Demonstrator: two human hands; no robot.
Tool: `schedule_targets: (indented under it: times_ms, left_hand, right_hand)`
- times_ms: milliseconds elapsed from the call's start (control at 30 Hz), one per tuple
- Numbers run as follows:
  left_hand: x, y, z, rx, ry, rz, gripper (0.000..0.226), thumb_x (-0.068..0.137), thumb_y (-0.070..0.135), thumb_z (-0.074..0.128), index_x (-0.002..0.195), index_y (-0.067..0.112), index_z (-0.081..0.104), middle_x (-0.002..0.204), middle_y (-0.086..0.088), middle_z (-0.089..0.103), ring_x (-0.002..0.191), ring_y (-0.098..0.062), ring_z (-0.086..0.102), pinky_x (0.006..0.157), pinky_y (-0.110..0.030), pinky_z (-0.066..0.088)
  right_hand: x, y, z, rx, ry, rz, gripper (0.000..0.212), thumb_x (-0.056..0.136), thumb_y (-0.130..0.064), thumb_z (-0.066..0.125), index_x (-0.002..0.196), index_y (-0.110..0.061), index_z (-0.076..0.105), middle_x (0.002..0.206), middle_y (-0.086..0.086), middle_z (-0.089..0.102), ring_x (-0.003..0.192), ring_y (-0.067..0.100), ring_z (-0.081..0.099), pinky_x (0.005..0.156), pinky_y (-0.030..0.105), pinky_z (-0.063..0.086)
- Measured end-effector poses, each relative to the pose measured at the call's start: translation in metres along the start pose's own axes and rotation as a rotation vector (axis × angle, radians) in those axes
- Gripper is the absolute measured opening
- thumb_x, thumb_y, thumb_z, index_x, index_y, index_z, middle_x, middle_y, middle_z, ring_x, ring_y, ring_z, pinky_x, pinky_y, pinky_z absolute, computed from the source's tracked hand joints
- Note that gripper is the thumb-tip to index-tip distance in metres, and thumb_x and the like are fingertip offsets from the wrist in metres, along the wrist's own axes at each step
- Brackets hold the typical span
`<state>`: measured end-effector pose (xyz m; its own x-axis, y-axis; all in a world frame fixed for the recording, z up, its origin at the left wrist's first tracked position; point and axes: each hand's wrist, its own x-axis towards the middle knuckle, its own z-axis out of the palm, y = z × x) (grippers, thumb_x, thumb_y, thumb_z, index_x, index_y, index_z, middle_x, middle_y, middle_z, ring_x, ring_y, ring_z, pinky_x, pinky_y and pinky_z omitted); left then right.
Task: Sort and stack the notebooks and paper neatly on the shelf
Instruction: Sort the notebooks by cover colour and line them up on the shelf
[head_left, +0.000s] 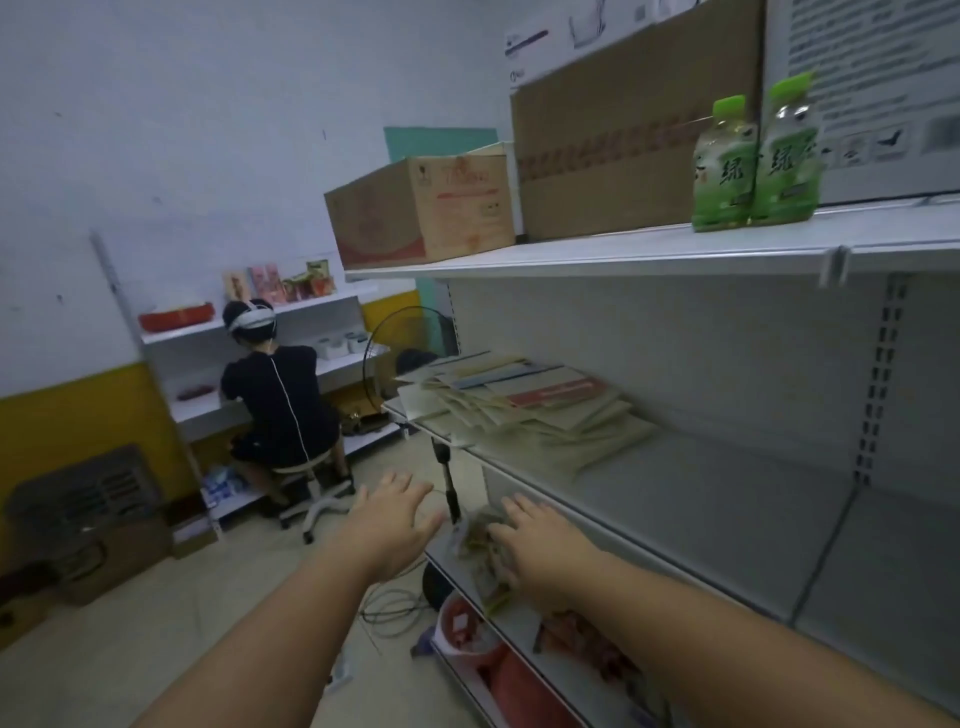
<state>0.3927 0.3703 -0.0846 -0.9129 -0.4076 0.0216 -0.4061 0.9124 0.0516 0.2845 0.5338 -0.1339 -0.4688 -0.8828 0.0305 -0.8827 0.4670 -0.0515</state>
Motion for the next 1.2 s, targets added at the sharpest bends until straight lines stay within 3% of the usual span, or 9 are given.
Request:
schedule_targets:
  times_ms: [233, 333, 567, 700, 867, 1033, 1200]
  left_hand:
    - [0.082, -0.008, -0.036, 0.039, 0.058, 0.036, 0.054, 0.098, 0.052, 0.029, 0.146, 0.029, 0.029, 0.16, 0.002, 0.007, 0.148, -0.017, -0.004, 0.119, -0.044, 0.002]
    - [0.103, -0.022, -0.031, 0.07, 0.038, 0.037, 0.055, 0.097, 0.053, 0.027, 0.147, 0.03, 0.027, 0.16, 0.003, 0.004, 0.147, -0.016, -0.007, 0.119, -0.044, 0.0]
    - [0.165, -0.057, -0.023, 0.07, -0.003, 0.048, 0.056, 0.097, 0.053, 0.027, 0.147, 0.029, 0.026, 0.16, 0.001, 0.007, 0.147, -0.018, -0.006, 0.12, -0.044, 0.004]
    - [0.208, -0.074, -0.018, 0.016, 0.005, 0.128, 0.055, 0.098, 0.052, 0.03, 0.147, 0.027, 0.028, 0.159, 0.001, 0.015, 0.147, -0.018, 0.003, 0.119, -0.038, 0.009]
    - [0.259, -0.095, -0.013, -0.176, -0.044, 0.245, 0.052, 0.098, 0.046, 0.038, 0.145, 0.025, 0.034, 0.15, 0.002, 0.034, 0.139, -0.014, 0.026, 0.113, -0.029, 0.022]
    - [0.302, -0.126, -0.005, -0.246, -0.05, 0.377, 0.049, 0.094, 0.044, 0.046, 0.141, 0.03, 0.039, 0.145, 0.006, 0.04, 0.127, -0.011, 0.044, 0.106, -0.029, 0.037]
    - [0.341, -0.16, -0.002, -0.291, -0.049, 0.489, 0.043, 0.094, 0.038, 0.048, 0.137, 0.03, 0.046, 0.143, 0.009, 0.041, 0.131, -0.009, 0.039, 0.108, -0.025, 0.033]
  right_hand:
    - [0.09, 0.036, -0.005, 0.079, -0.003, -0.026, 0.061, 0.094, -0.039, 0.044, 0.146, -0.015, 0.024, 0.158, 0.014, 0.003, 0.146, 0.029, 0.001, 0.118, 0.043, 0.014]
    - [0.111, 0.043, 0.004, 0.081, -0.021, -0.05, 0.064, 0.095, -0.044, 0.04, 0.148, -0.015, 0.02, 0.158, 0.014, 0.002, 0.146, 0.03, -0.002, 0.118, 0.043, 0.006]
    - [0.164, 0.051, -0.001, 0.124, 0.057, -0.075, 0.055, 0.095, -0.028, 0.045, 0.146, -0.015, 0.028, 0.158, 0.009, 0.009, 0.145, 0.025, 0.006, 0.117, 0.036, 0.011]
    - [0.199, 0.057, -0.01, 0.114, 0.125, -0.043, 0.052, 0.096, -0.027, 0.045, 0.144, -0.015, 0.031, 0.157, 0.008, 0.014, 0.145, 0.023, 0.008, 0.116, 0.034, 0.012]
    - [0.251, 0.074, -0.019, 0.042, 0.233, 0.134, 0.043, 0.091, -0.027, 0.046, 0.132, -0.014, 0.046, 0.144, 0.012, 0.036, 0.132, 0.029, 0.033, 0.109, 0.037, 0.032]
    - [0.29, 0.091, -0.033, 0.108, 0.18, 0.43, 0.057, 0.097, -0.038, 0.04, 0.148, -0.018, 0.025, 0.158, 0.004, 0.012, 0.142, 0.025, 0.02, 0.114, 0.036, 0.025]
    - [0.32, 0.092, -0.034, 0.074, 0.164, 0.514, 0.055, 0.096, -0.038, 0.04, 0.147, -0.018, 0.029, 0.158, 0.002, 0.014, 0.142, 0.021, 0.02, 0.114, 0.033, 0.025]
